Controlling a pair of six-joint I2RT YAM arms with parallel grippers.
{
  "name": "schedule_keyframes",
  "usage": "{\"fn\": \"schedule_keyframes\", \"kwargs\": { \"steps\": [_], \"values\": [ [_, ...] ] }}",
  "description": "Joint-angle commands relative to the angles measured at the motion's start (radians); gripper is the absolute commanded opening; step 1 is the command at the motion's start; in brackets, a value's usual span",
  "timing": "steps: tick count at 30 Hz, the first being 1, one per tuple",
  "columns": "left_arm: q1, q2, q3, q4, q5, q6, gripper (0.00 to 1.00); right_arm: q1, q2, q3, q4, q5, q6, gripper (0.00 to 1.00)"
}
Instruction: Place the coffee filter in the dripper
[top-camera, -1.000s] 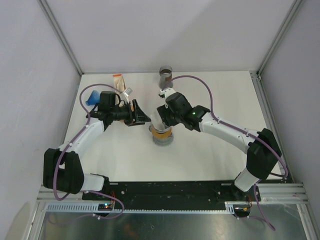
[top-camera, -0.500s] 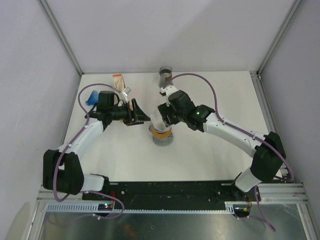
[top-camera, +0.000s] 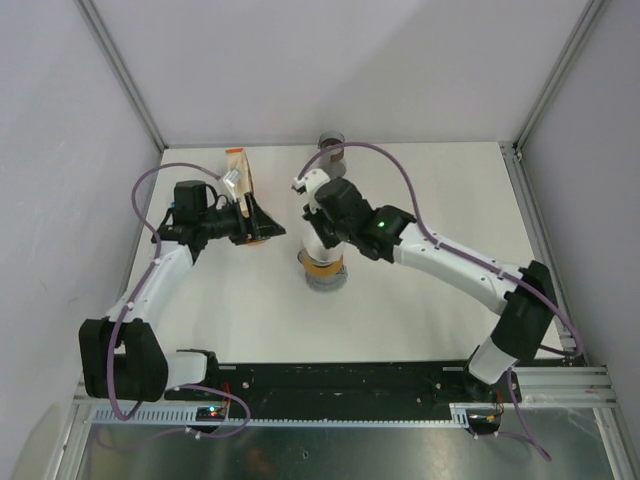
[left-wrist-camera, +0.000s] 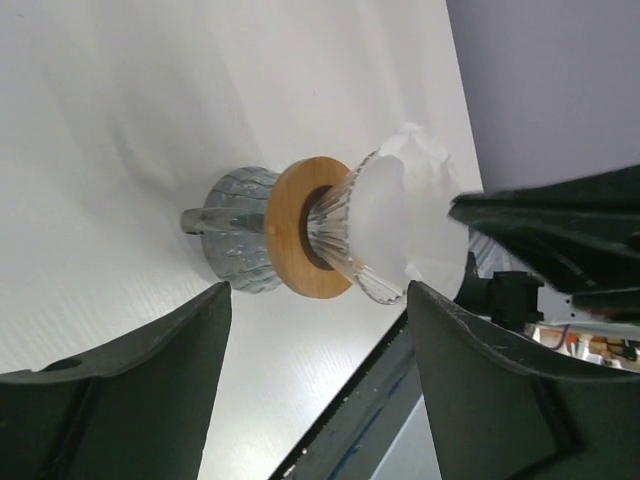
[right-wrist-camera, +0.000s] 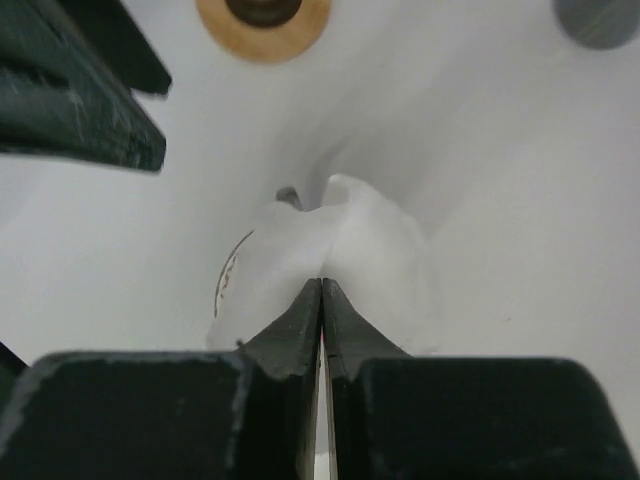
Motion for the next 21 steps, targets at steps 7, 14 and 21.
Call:
{"fn": "schedule_keyframes", "kwargs": {
  "steps": [7,14,21],
  "values": [
    [0.125,-0.063,-0.039,-0.018,-0.050,0.167,0.76,0.034,0.172,0.050,-0.082,-0.077,-0.004,0.00],
    [0.142,-0.099,-0.046,-0.018,-0.136,0.218,0.78,0.039,0.279,0.090,-0.125,-0.060,-0.009,0.00],
    [0.148,-0.096,-0.047,-0.017,-0.137,0.228,0.79,0.008,0.320,0.103,-0.152,-0.086,0.008,0.00]
  ]
}}
